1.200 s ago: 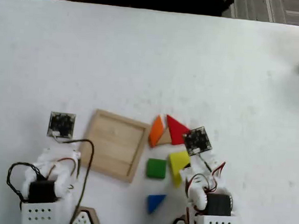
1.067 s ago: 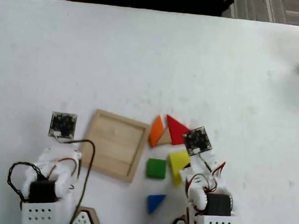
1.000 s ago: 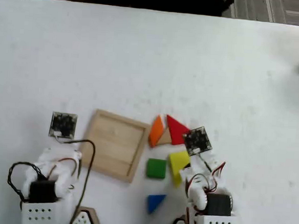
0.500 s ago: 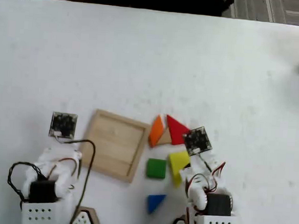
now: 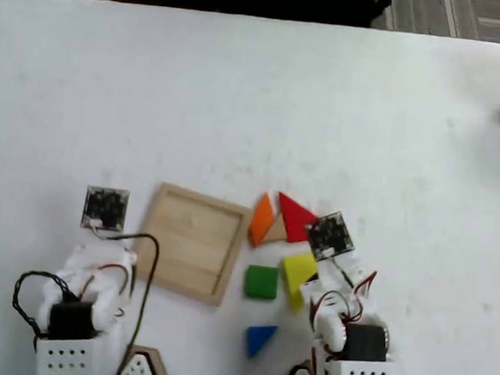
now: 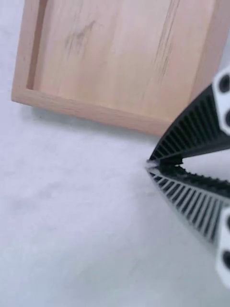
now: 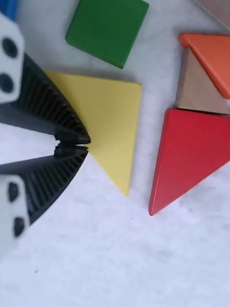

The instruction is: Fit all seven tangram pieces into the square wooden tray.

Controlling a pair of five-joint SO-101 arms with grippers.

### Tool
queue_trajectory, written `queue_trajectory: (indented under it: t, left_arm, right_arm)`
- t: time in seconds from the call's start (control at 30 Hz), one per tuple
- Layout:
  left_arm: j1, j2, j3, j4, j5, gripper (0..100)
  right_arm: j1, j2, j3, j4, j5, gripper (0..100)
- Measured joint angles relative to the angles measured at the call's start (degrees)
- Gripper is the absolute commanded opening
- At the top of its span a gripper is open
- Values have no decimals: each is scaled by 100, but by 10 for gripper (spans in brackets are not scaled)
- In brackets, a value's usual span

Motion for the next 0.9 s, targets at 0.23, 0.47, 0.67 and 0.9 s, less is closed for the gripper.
queue_trajectory:
  t: [0.23, 0.47, 0.67, 0.9]
  left_arm:
    - [0, 0, -44, -88, 0, 24]
    - [0, 0, -387, -273, 0, 24]
    - [9, 0, -1424, -185, -448, 38]
    - [26, 1670, -2444, -264, -396, 152]
  right_arm:
    - [-26, 0, 0, 0, 0, 18]
    - [554, 0, -35, 0, 9, 18]
    - [1336, 0, -70, 0, 9, 18]
    - [1407, 0, -70, 0, 9, 18]
